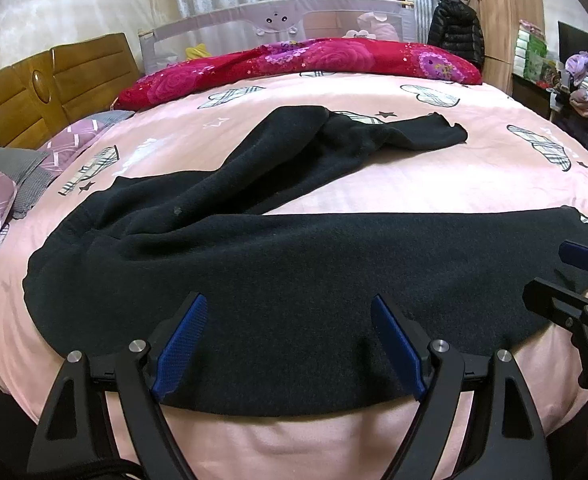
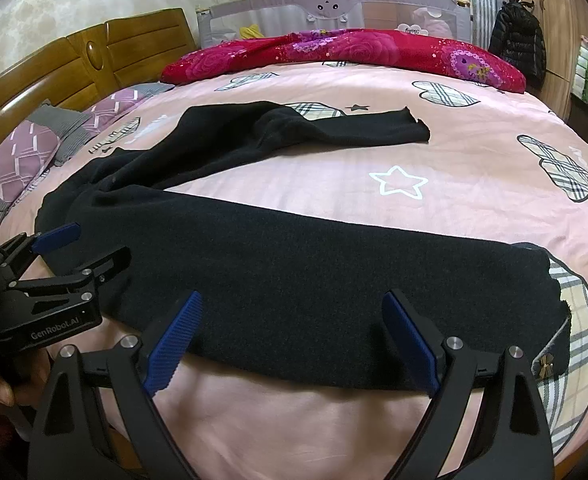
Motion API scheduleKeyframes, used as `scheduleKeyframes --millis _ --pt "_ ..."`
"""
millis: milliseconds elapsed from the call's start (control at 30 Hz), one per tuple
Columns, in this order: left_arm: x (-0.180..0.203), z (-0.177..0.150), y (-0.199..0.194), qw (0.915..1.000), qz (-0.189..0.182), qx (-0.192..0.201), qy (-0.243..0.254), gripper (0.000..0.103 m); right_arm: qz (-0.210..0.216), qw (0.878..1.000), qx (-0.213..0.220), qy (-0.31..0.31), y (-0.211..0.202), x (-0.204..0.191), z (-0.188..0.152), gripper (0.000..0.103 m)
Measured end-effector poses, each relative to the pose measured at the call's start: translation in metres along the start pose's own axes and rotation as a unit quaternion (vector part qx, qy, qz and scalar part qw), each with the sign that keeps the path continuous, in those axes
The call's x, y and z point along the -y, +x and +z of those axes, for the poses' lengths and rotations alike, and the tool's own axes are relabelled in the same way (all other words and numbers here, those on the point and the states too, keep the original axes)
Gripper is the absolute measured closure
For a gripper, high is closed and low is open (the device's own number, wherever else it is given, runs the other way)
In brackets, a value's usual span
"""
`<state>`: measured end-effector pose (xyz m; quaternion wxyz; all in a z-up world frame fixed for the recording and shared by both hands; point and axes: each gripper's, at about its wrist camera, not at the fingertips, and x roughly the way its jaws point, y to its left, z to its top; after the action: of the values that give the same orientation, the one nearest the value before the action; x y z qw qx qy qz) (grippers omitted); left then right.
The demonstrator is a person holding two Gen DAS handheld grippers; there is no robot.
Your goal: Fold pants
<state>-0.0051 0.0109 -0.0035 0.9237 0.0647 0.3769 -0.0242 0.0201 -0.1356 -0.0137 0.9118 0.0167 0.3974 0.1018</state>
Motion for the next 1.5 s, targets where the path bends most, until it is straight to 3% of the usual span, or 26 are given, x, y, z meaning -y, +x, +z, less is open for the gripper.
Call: scheduleKeyframes --millis 500,833,1100,1300,1500 --pt "-0.001 0.013 -0.001 0.9996 -0.023 -0.016 -0.001 0.019 0.013 1.0 0.016 0.015 -0.007 0.01 0.021 0.012" --pt "-0.001 0.072 0.019 0.9981 -0.045 -0.029 0.032 0.019 0.0 1.0 -0.009 -0.002 0.006 0.04 0.08 0.012" --pt "-0.008 0.146 0.065 0.9971 -0.049 -0.039 0.042 0.019 0.013 1.0 -0.004 0.025 0.043 0.086 0.153 0.012" --pt "-0.002 0.193 0.114 0.9947 -0.052 -0.057 0.067 0.019 0.005 0.998 -0.041 0.046 0.094 0.127 0.202 0.012" --pt "0.004 0.223 0.177 0.9888 -0.069 -0.107 0.078 0.019 0.01 0.991 -0.107 0.081 0.163 0.164 0.218 0.012"
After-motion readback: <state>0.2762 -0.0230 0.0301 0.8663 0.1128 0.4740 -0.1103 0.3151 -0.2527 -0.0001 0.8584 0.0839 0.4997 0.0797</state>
